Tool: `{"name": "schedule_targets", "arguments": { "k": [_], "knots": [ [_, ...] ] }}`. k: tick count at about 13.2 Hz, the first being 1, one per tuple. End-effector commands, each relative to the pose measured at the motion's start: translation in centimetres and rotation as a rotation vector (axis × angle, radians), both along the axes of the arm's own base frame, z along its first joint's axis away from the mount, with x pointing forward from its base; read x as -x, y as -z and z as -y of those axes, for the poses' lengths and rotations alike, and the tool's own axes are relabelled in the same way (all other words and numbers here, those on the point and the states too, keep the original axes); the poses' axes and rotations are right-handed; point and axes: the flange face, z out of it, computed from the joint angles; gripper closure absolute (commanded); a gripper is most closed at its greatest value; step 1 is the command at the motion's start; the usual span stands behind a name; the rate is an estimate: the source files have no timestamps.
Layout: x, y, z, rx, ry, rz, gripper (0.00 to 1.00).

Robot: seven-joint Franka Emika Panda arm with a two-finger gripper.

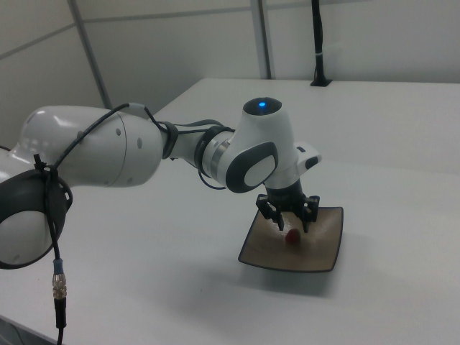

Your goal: Strawberries on a ceramic plate

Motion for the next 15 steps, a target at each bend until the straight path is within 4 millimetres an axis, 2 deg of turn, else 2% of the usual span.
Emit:
{"name": "schedule_targets", "arguments": {
  "k": [1,3,5,6,7,9,12,15],
  "knots": [
    [0.3,-1.9,-0.3,-0.002,0.003,0.011,0.0],
    [0.8,-4.2,-1.0,-0.004,-0.007,-0.004,0.0],
    [2.1,-8.8,-2.6,-0.003,0.003,-0.027,0.0],
    [2.9,-10.7,-2.2,-0.002,0.029,-0.035,0.0],
    [4.1,-13.4,-3.0,-0.009,0.07,-0.048,0.0],
    [6.2,-17.6,-3.7,-0.025,0.163,-0.06,0.0],
    [8.3,-21.5,-5.9,-0.038,0.208,-0.077,0.0],
    [9.7,-23.6,-8.9,-0.051,0.253,-0.111,0.0]
  ]
}}
